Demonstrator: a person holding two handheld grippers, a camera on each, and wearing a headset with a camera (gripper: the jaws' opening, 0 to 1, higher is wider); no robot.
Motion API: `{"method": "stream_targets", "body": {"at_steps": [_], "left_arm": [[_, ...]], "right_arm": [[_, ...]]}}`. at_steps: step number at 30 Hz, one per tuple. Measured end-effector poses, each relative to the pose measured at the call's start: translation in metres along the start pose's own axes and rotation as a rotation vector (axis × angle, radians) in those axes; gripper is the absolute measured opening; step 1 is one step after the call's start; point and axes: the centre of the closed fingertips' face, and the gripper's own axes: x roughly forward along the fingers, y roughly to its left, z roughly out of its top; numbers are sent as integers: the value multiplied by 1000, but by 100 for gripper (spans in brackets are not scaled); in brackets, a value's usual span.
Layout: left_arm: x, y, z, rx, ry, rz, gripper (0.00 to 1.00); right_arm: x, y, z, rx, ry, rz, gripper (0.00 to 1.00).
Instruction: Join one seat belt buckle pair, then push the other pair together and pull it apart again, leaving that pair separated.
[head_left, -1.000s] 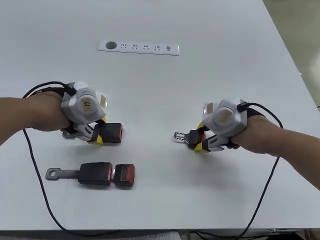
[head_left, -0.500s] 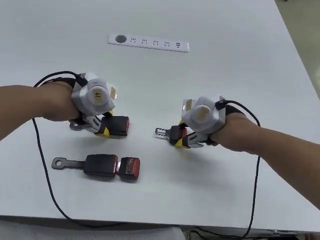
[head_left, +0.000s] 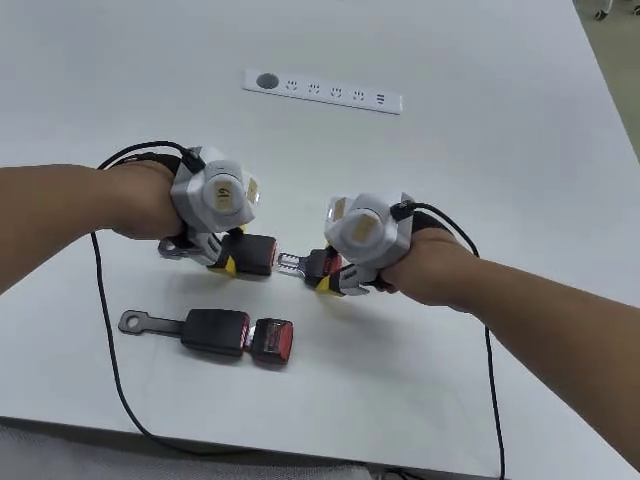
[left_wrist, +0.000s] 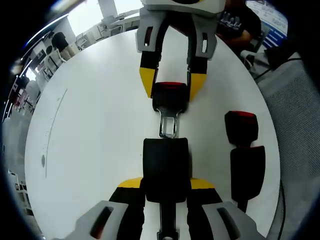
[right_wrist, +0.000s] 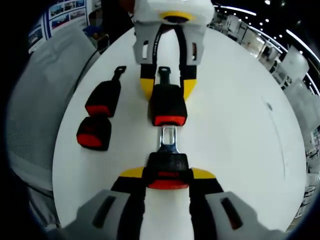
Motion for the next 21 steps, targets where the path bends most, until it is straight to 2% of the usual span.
{"method": "stream_targets", "body": {"at_steps": [6, 19, 21], "left_arm": [[1, 1, 0, -1, 11, -2, 32], [2, 0, 0, 7, 14, -12, 32], [2, 0, 0, 12, 15, -18, 32]], "right_arm": [[0, 1, 3, -29, 20, -7, 33], [7, -2, 14, -11, -42, -2, 32], [7, -2, 14, -10, -37, 3, 32]]}}
